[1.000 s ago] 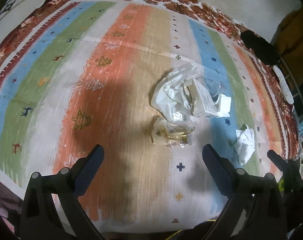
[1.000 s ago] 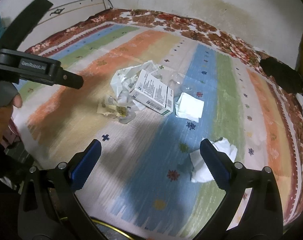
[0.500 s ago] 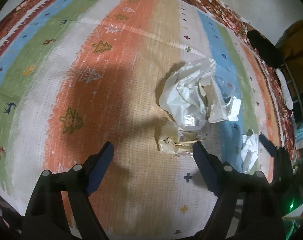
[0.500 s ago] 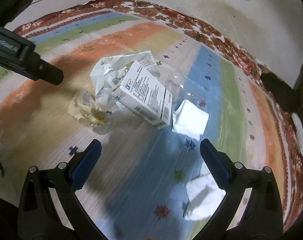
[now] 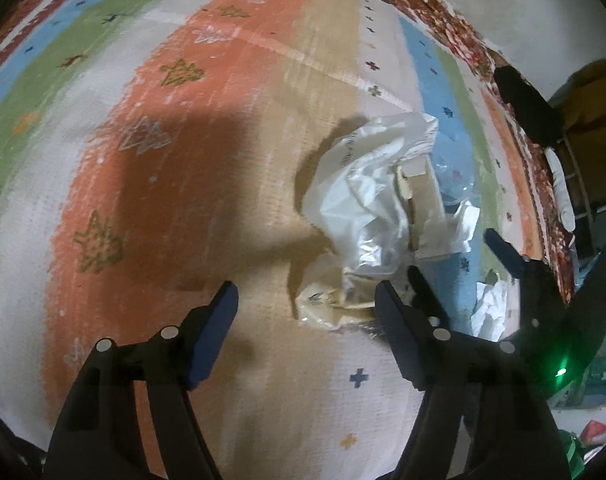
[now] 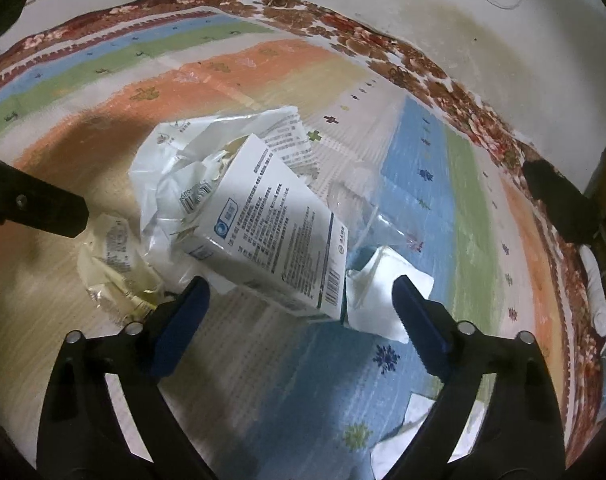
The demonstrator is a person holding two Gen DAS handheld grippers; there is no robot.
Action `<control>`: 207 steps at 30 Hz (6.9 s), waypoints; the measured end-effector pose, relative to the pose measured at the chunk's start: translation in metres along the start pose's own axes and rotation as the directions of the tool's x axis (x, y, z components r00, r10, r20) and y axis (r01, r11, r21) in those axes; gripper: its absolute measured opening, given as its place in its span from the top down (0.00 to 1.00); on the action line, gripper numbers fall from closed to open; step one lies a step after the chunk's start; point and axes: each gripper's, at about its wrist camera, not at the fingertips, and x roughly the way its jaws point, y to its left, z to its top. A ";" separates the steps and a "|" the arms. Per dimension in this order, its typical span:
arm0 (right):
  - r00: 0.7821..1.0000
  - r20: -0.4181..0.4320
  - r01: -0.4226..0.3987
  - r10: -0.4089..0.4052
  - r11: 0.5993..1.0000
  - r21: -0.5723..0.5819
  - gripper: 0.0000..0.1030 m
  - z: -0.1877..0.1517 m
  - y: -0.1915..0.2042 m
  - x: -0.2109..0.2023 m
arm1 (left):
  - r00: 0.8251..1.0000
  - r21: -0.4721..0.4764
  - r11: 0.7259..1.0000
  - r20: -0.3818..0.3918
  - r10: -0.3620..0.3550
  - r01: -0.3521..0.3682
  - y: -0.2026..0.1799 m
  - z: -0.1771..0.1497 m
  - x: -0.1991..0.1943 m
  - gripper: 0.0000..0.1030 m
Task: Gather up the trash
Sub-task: 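Grasp the white milk carton with the right gripper while the left gripper grasps the gold foil wrapper, then carry the carton and gold wrapper with both grippers over the black bin, then open both grippers to drop the carton and wrapper into the bin, then move both tools back down to the white tissue and clear cup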
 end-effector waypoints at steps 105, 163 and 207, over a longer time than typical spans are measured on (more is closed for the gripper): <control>0.944 0.021 -0.268 0.329 0.727 0.632 0.78 -0.242 -0.029 -0.291 | 0.988 0.311 0.948 0.114 -0.100 0.060 -0.111 -0.250 -0.119 0.86; 0.904 -0.189 -0.193 0.383 0.760 0.621 0.54 -0.260 0.020 -0.237 | 0.996 0.133 0.988 0.029 0.080 -0.083 -0.074 -0.246 -0.088 0.54; 0.970 0.056 -0.230 0.235 0.831 0.506 0.09 -0.097 -0.074 -0.165 | 0.966 0.127 0.992 0.260 -0.012 -0.022 -0.074 -0.051 -0.090 0.07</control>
